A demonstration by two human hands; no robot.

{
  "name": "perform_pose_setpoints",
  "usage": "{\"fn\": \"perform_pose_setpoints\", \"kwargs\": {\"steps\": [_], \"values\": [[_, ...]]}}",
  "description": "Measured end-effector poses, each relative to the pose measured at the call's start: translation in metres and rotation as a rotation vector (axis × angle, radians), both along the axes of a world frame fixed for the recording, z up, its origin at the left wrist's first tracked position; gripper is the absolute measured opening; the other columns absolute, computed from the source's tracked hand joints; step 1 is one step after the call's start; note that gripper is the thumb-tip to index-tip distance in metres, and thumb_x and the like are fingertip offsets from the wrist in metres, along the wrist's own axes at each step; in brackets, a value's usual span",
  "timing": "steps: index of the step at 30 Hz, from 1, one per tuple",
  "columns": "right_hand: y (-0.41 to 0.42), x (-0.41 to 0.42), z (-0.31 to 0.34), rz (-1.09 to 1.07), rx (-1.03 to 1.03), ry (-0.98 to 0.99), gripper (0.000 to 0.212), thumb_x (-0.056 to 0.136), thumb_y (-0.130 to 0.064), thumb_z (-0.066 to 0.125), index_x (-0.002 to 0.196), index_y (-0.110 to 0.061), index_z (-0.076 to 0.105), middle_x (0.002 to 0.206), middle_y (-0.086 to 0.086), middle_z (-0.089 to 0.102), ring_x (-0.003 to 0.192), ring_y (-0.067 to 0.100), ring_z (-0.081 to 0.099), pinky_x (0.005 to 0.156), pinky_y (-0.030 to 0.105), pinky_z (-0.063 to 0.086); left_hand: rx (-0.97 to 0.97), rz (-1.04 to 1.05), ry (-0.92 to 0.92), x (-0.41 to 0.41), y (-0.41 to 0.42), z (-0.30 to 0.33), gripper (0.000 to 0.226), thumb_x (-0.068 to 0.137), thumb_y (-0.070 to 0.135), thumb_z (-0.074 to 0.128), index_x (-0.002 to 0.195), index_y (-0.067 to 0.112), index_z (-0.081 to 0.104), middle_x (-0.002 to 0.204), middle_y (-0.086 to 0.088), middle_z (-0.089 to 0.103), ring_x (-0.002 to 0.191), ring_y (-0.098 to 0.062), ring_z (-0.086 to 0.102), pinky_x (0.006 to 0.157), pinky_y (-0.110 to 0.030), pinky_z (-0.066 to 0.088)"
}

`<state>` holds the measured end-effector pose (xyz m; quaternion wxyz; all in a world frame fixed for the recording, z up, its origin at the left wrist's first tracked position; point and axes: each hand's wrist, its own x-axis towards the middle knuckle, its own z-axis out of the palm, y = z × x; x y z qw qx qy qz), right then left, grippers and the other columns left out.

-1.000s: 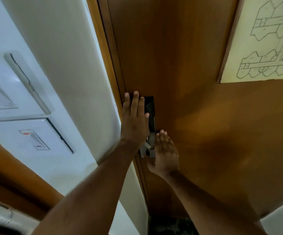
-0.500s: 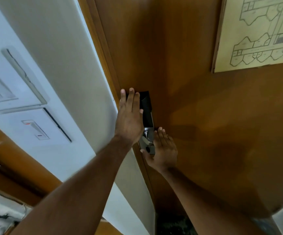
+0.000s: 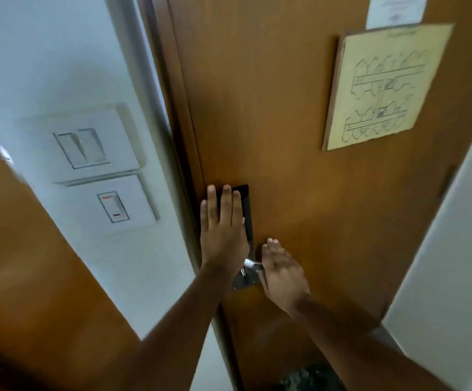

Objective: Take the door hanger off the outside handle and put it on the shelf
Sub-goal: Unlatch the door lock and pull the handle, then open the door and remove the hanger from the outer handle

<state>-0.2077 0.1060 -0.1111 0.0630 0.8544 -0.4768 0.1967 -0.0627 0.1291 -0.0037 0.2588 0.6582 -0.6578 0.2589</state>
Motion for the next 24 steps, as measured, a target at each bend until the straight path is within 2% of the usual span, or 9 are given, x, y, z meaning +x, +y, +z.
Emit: {"fn": "perform_pose_setpoints", "kwargs": {"steps": [2, 4, 6, 9, 12, 15, 18, 21, 24], "values": [[0.023, -0.010, 0.008, -0.037, 0.000, 0.064, 0.054, 0.093, -0.016, 0.065, 0.138, 0.007, 0.049, 0.144, 0.030, 0.048, 0.135, 0.041, 0.048, 0.110, 0.049, 0.043, 0.016, -0.075, -0.019, -0.005, 0.022, -0.003, 0.076, 0.086, 0.016, 0.067, 0.150, 0.003, 0.029, 0.156, -0.021, 0.040, 0.149, -0.043, 0.022, 0.119, -0.055, 0.015], [0.042, -0.021, 0.019, -0.098, -0.098, 0.165, 0.058, 0.087, -0.018, 0.073, 0.136, 0.005, 0.052, 0.143, 0.028, 0.049, 0.135, 0.038, 0.049, 0.110, 0.046, 0.041, 0.034, -0.176, -0.042, -0.007, 0.043, -0.003, 0.082, 0.085, 0.015, 0.062, 0.153, 0.006, 0.018, 0.160, -0.019, 0.034, 0.151, -0.040, 0.015, 0.122, -0.052, 0.003], [0.061, -0.033, 0.026, -0.120, -0.141, 0.272, 0.061, 0.090, -0.022, 0.070, 0.141, 0.003, 0.047, 0.149, 0.025, 0.043, 0.140, 0.035, 0.041, 0.116, 0.043, 0.030, 0.019, -0.275, -0.083, -0.010, 0.061, -0.006, 0.084, 0.086, 0.015, 0.055, 0.156, 0.007, 0.010, 0.164, -0.017, 0.025, 0.153, -0.038, 0.010, 0.122, -0.049, -0.008], [0.095, -0.054, 0.027, -0.216, -0.156, 0.320, 0.062, 0.081, -0.017, 0.081, 0.134, 0.004, 0.056, 0.141, 0.025, 0.054, 0.133, 0.036, 0.051, 0.110, 0.042, 0.037, -0.032, -0.425, -0.148, -0.008, 0.086, -0.015, 0.088, 0.093, 0.018, 0.050, 0.157, 0.007, -0.009, 0.168, -0.015, -0.005, 0.154, -0.034, -0.001, 0.123, -0.046, -0.011], [0.124, -0.079, 0.015, -0.269, -0.093, 0.260, 0.062, 0.100, -0.014, 0.056, 0.151, 0.003, 0.025, 0.159, 0.026, 0.023, 0.149, 0.037, 0.020, 0.116, 0.041, 0.007, -0.108, -0.519, -0.094, -0.004, 0.106, -0.034, 0.071, 0.105, 0.032, 0.028, 0.156, 0.005, -0.013, 0.165, -0.015, -0.023, 0.154, -0.033, -0.009, 0.124, -0.046, -0.008], [0.154, -0.103, 0.008, -0.369, 0.022, 0.172, 0.063, 0.105, -0.016, 0.041, 0.155, -0.003, 0.004, 0.165, 0.020, 0.004, 0.151, 0.031, -0.004, 0.114, 0.039, -0.009, -0.075, -0.574, -0.014, -0.003, 0.119, -0.054, 0.082, 0.103, 0.051, 0.027, 0.156, 0.003, -0.013, 0.165, -0.018, -0.021, 0.153, -0.037, -0.007, 0.124, -0.047, -0.003], [0.188, -0.131, 0.012, -0.474, 0.112, 0.148, 0.069, 0.106, -0.018, 0.036, 0.148, -0.008, -0.018, 0.165, 0.016, -0.011, 0.141, 0.023, -0.025, 0.114, 0.037, -0.013, 0.048, -0.631, 0.017, -0.024, 0.134, -0.063, 0.098, 0.096, 0.066, 0.032, 0.155, 0.001, -0.013, 0.165, -0.020, -0.019, 0.153, -0.038, -0.005, 0.124, -0.047, -0.004], [0.225, -0.146, 0.034, -0.468, 0.177, 0.005, 0.071, 0.105, -0.015, 0.032, 0.146, -0.017, -0.025, 0.164, 0.009, -0.021, 0.143, 0.018, -0.031, 0.123, 0.042, -0.009, 0.129, -0.755, 0.071, -0.061, 0.148, -0.067, 0.108, 0.092, 0.069, 0.038, 0.154, -0.002, -0.014, 0.166, -0.018, -0.019, 0.154, -0.034, -0.007, 0.123, -0.040, -0.011], [0.263, -0.150, 0.068, -0.445, -0.201, -0.272, 0.082, 0.096, -0.007, 0.050, 0.157, -0.014, -0.005, 0.166, 0.010, -0.009, 0.153, 0.021, -0.012, 0.125, 0.047, 0.006, 0.107, -0.972, 0.150, -0.102, 0.160, -0.069, 0.122, 0.084, 0.061, 0.059, 0.152, -0.004, -0.019, 0.165, -0.020, -0.022, 0.154, -0.036, -0.008, 0.123, -0.039, -0.010]]}}
